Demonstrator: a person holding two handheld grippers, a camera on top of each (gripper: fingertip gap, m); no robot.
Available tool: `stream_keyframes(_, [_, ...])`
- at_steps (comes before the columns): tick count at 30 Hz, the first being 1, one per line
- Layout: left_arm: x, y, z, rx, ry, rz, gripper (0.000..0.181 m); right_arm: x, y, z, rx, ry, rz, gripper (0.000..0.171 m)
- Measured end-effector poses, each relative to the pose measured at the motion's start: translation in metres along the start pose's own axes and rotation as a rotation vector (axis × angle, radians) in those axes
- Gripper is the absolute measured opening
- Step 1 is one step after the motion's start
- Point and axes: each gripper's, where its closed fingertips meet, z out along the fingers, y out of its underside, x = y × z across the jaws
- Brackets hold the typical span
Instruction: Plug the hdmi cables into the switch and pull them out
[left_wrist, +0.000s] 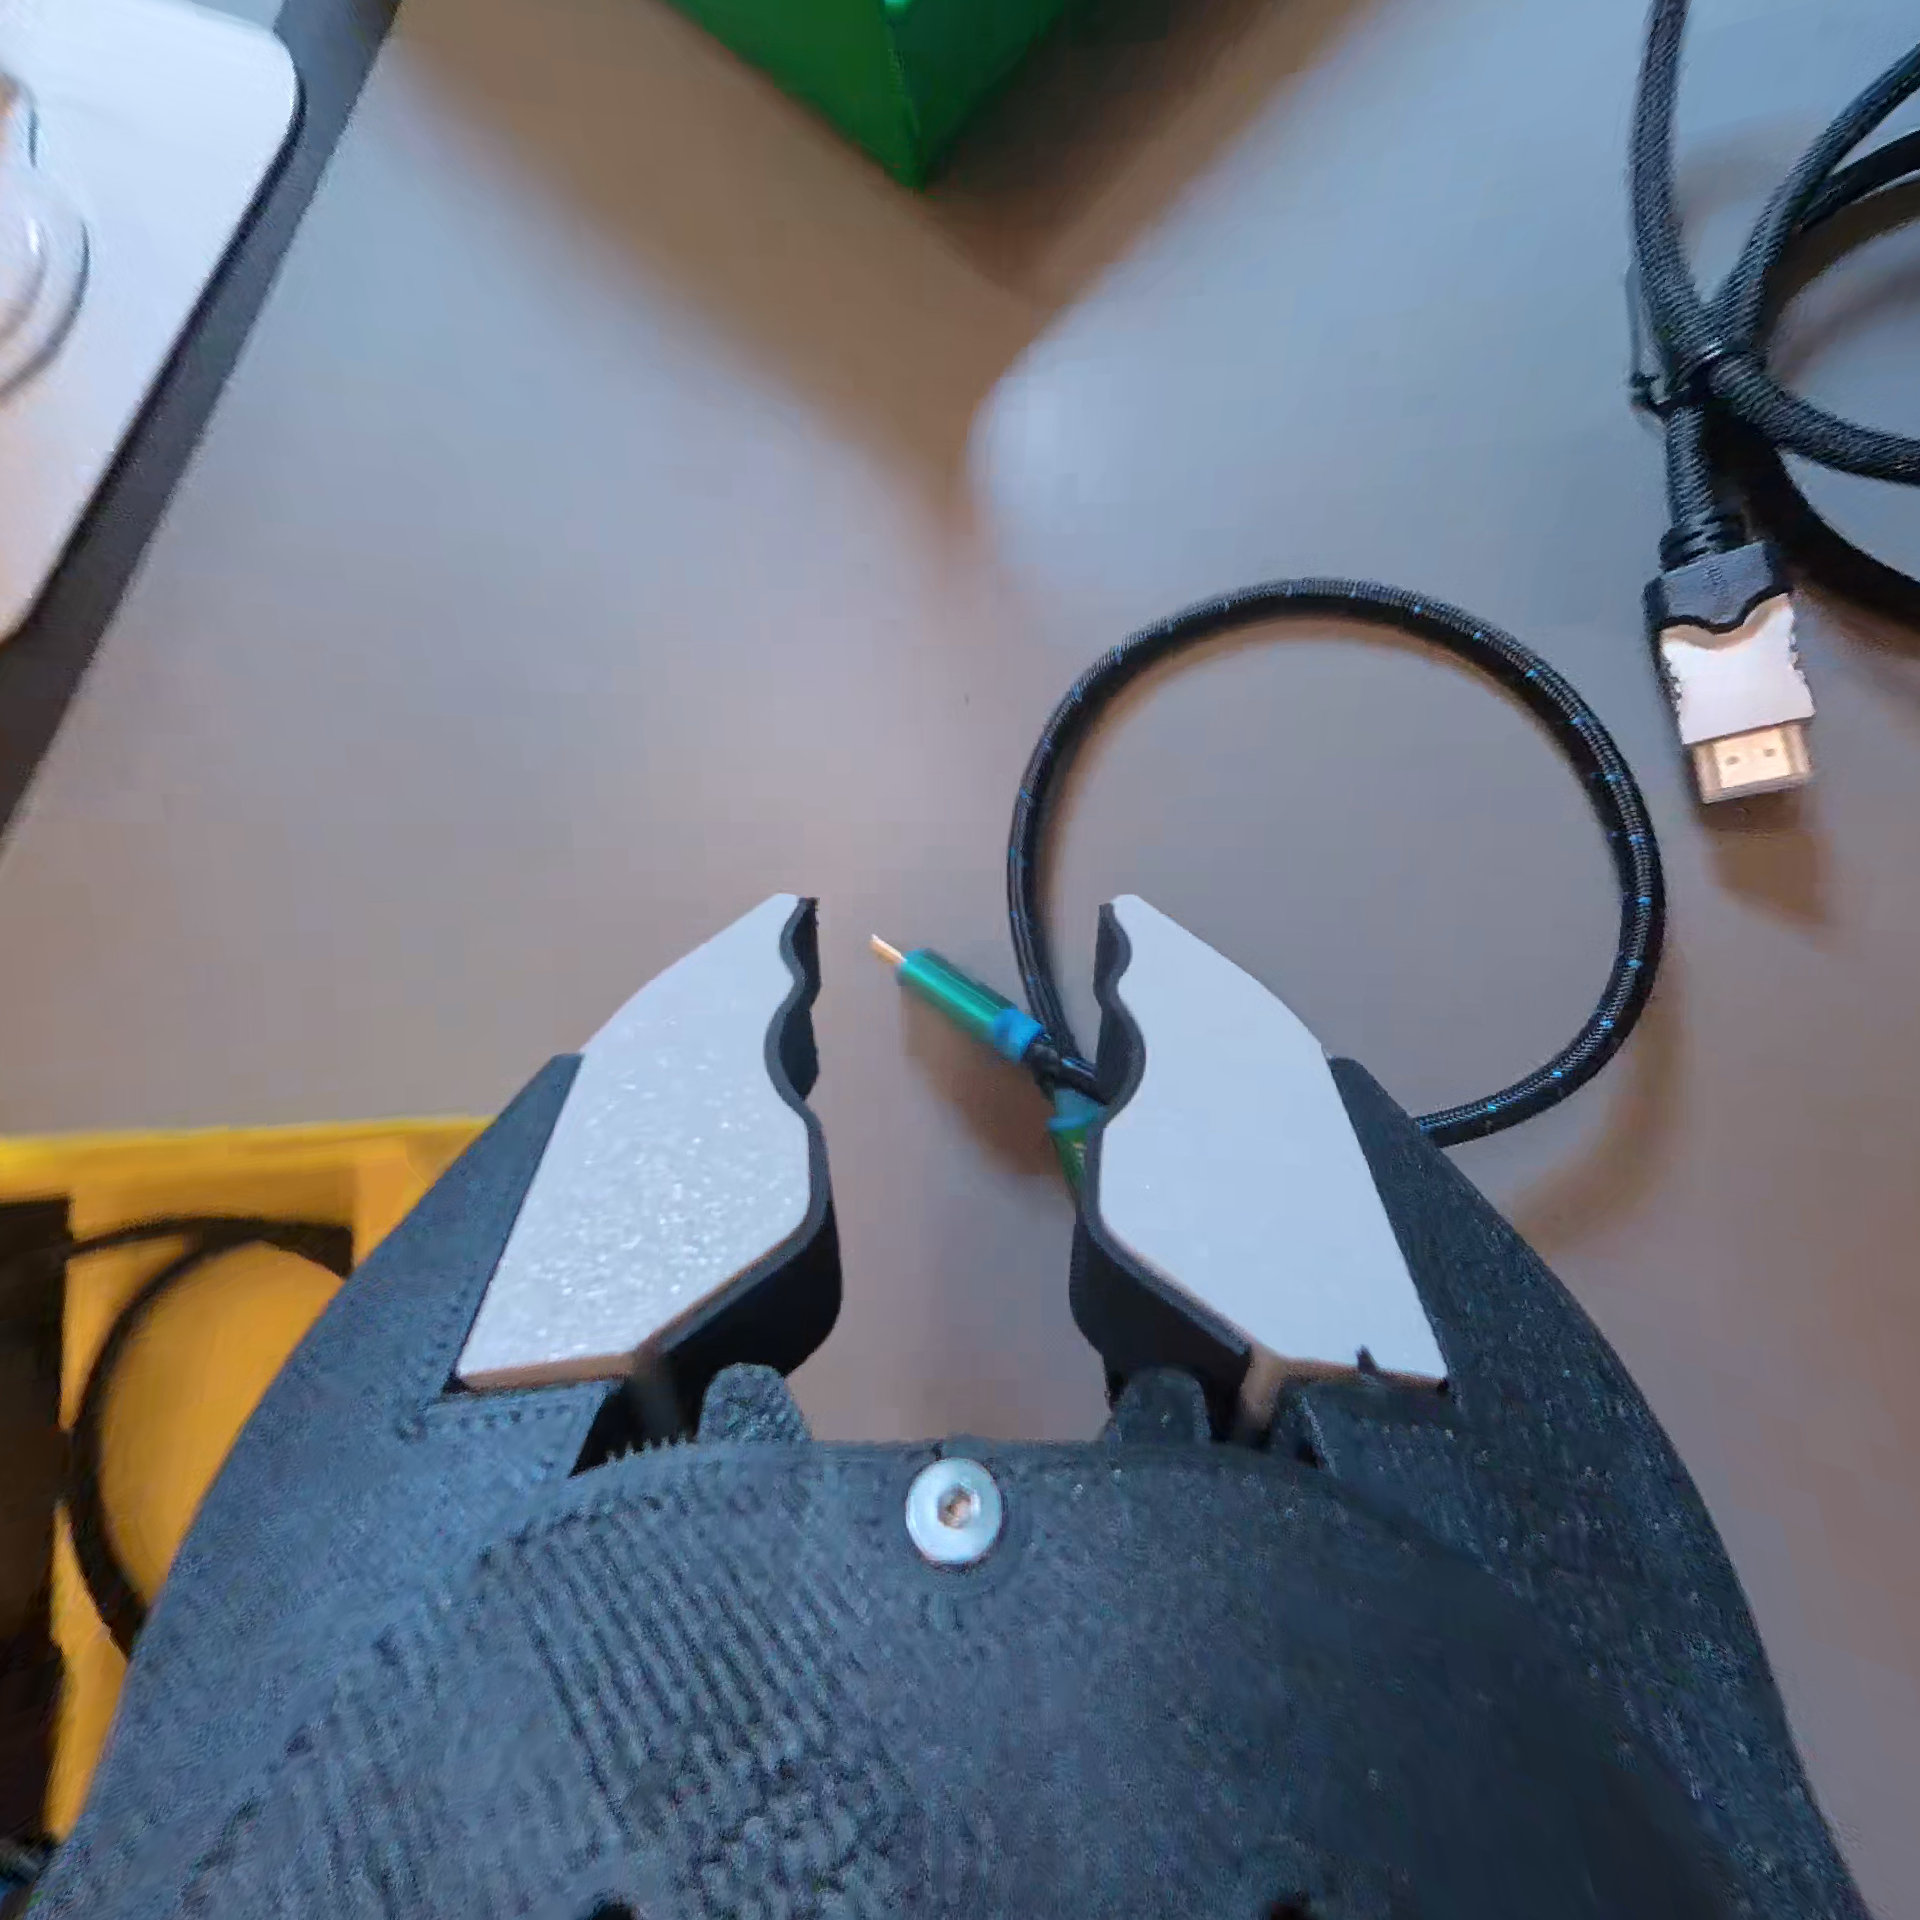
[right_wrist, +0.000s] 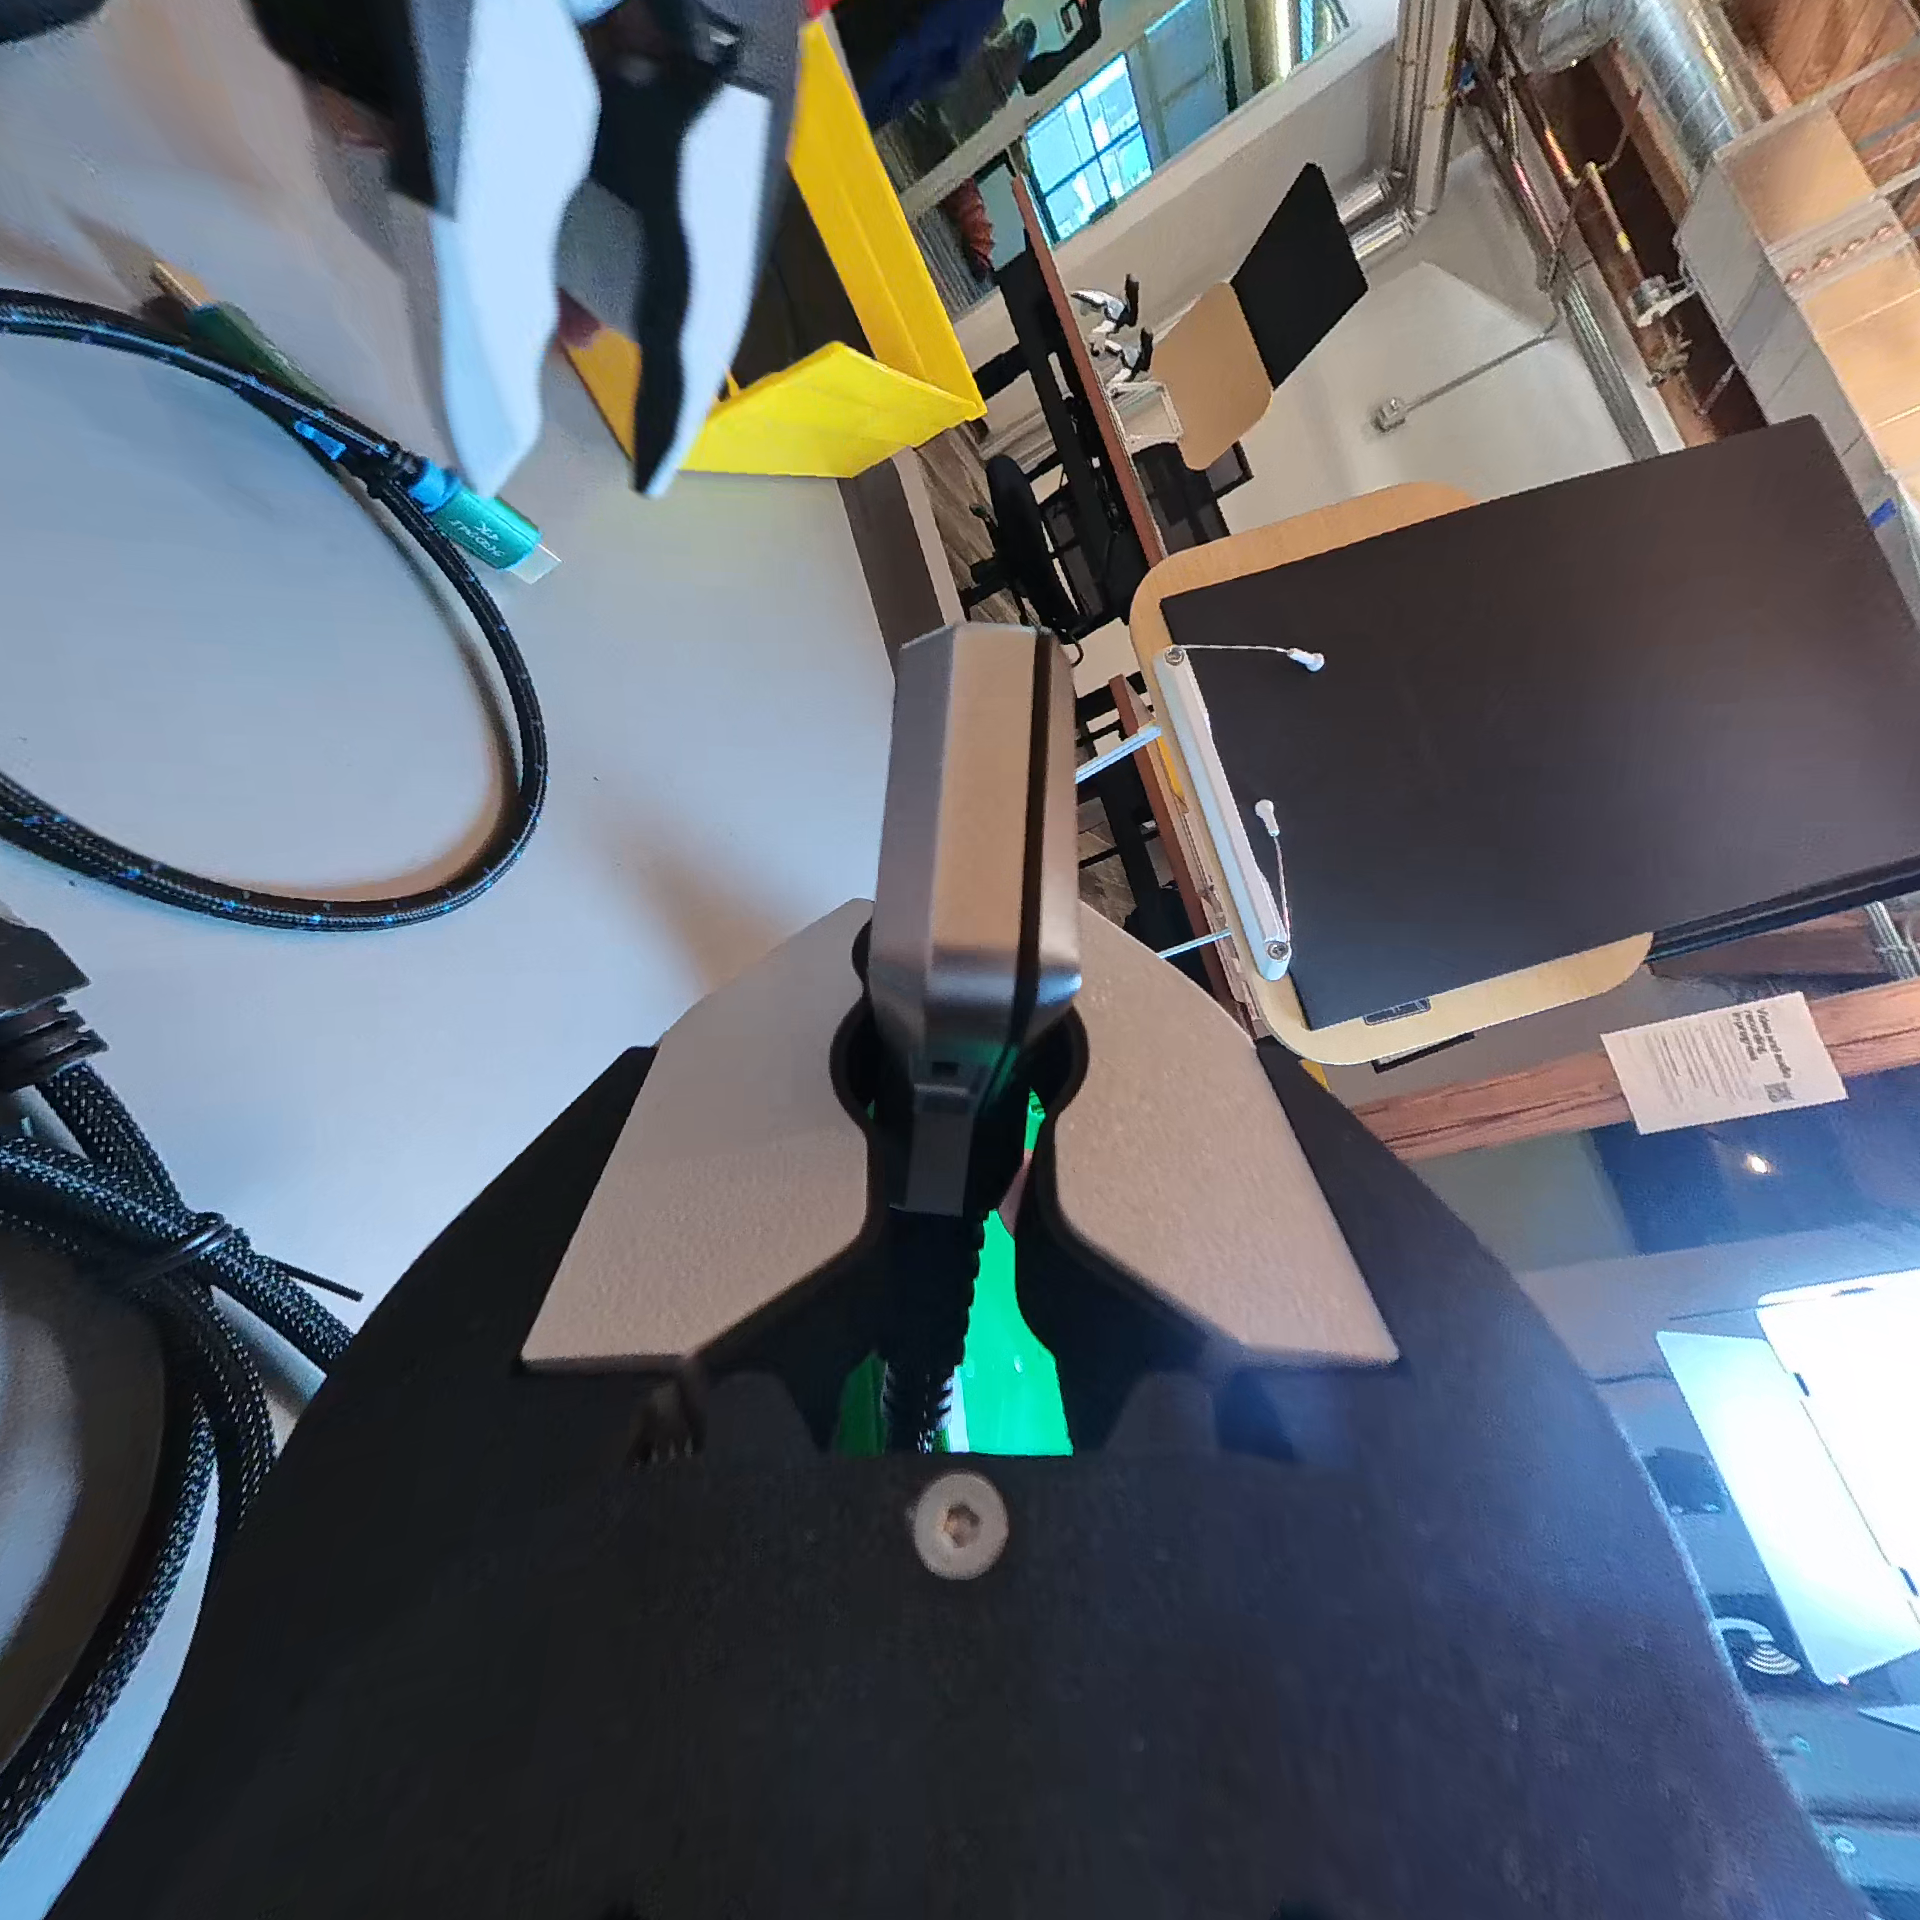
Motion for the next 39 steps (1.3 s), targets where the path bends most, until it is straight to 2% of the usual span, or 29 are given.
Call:
stream_keyframes(3, [0.009,0.028,0.015,-0.065,-0.083,-0.063,0.052,-0.001,0.0,0.001,-0.002,-0.002,-0.004,0.023])
stream_keyframes(6, [0.008,0.035,0.026,-0.073,-0.154,-0.009,0.04,-0.001,-0.001,0.0,-0.005,0.003,-0.015,0.023])
stream_keyframes(10, [0.009,0.036,0.027,-0.122,-0.11,0.085,0.024,0.0,0.0,-0.001,-0.004,0.004,-0.001,0.023])
stream_keyframes(15, [0.033,0.023,0.027,-0.018,0.263,0.108,0.02,-0.001,0.004,0.0,-0.012,-0.006,0.009,0.024])
stream_keyframes(20, [0.048,-0.004,0.009,0.084,0.618,-0.022,0.019,0.0,0.005,0.0,-0.012,-0.003,0.015,0.023])
stream_keyframes(22, [0.06,-0.008,-0.001,0.09,0.781,-0.059,0.019,-0.001,0.006,0.0,-0.014,-0.008,0.016,0.024])
stream_keyframes(25, [0.072,-0.001,0.0,0.045,0.889,-0.068,0.017,-0.002,0.006,0.0,-0.013,-0.012,0.015,0.024])
stream_keyframes(29, [0.074,0.018,0.021,-0.073,0.793,0.003,0.015,-0.002,0.004,0.0,-0.011,-0.013,0.014,0.023])
stream_keyframes(31, [0.07,0.013,0.026,-0.052,0.719,0.036,0.014,-0.003,0.005,0.001,-0.013,-0.016,0.012,0.023])
stream_keyframes(34, [0.052,0.008,0.036,-0.04,0.496,0.125,0.016,-0.004,0.006,0.001,-0.017,-0.02,0.012,0.023])
stream_keyframes(36, [0.034,0.004,0.04,-0.031,0.289,0.233,0.02,-0.004,0.006,0.002,-0.017,-0.02,0.013,0.023])
stream_keyframes(39, [0.024,-0.008,0.032,0.013,0.052,0.392,0.02,-0.004,0.006,0.002,-0.017,-0.021,0.014,0.023])
